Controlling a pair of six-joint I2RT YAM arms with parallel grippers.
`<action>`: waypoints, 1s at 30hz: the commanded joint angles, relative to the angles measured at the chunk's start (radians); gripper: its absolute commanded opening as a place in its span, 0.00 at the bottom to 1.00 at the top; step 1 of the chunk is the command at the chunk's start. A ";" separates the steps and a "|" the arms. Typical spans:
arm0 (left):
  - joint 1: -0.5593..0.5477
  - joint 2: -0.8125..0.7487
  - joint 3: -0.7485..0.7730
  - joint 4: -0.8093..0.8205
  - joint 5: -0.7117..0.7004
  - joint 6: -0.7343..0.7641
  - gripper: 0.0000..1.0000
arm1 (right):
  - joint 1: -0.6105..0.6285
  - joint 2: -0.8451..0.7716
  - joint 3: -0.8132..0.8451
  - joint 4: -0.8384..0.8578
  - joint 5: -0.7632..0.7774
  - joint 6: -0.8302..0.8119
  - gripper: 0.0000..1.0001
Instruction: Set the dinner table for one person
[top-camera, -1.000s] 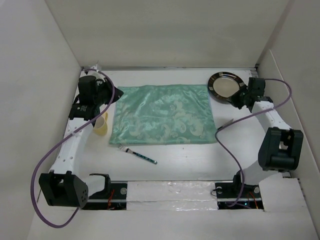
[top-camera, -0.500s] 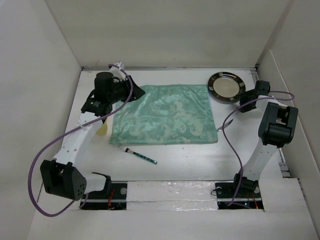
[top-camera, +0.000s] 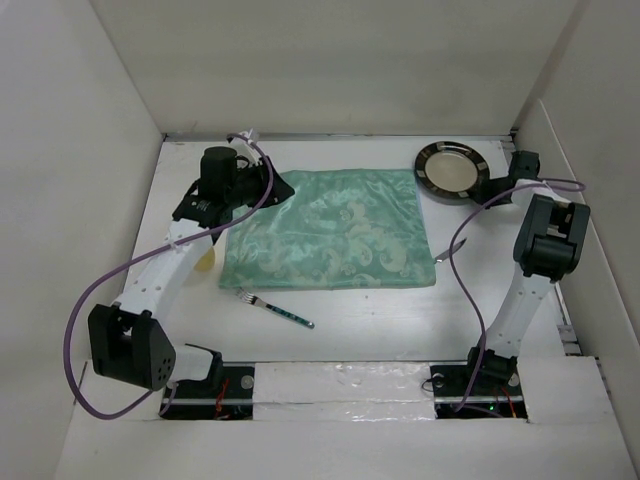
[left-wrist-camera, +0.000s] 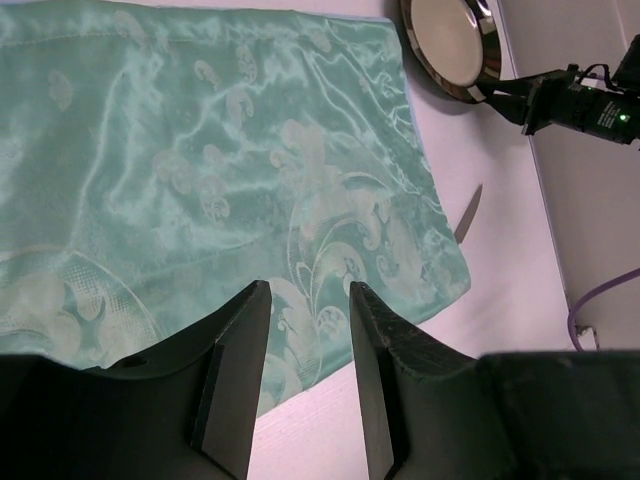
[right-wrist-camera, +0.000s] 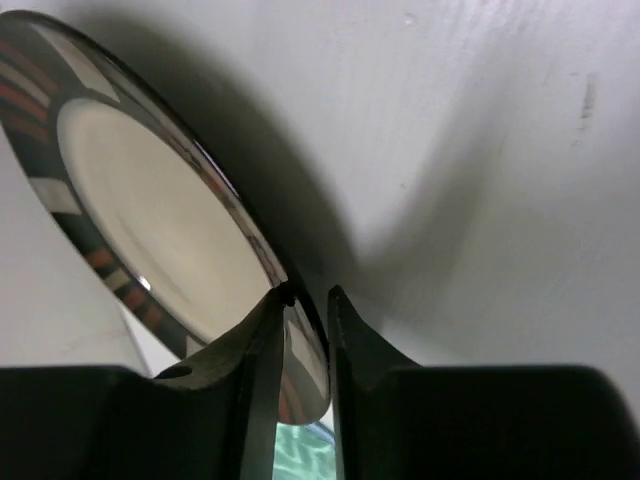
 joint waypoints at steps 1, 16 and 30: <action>-0.001 -0.011 -0.005 0.040 -0.022 0.014 0.34 | 0.002 0.012 0.071 -0.042 0.012 0.064 0.14; -0.001 0.004 0.087 0.016 -0.045 0.018 0.33 | -0.037 -0.429 -0.181 0.406 -0.121 -0.042 0.00; -0.001 0.030 0.172 0.000 -0.033 0.020 0.34 | 0.311 -0.637 -0.347 0.526 -0.503 -0.077 0.00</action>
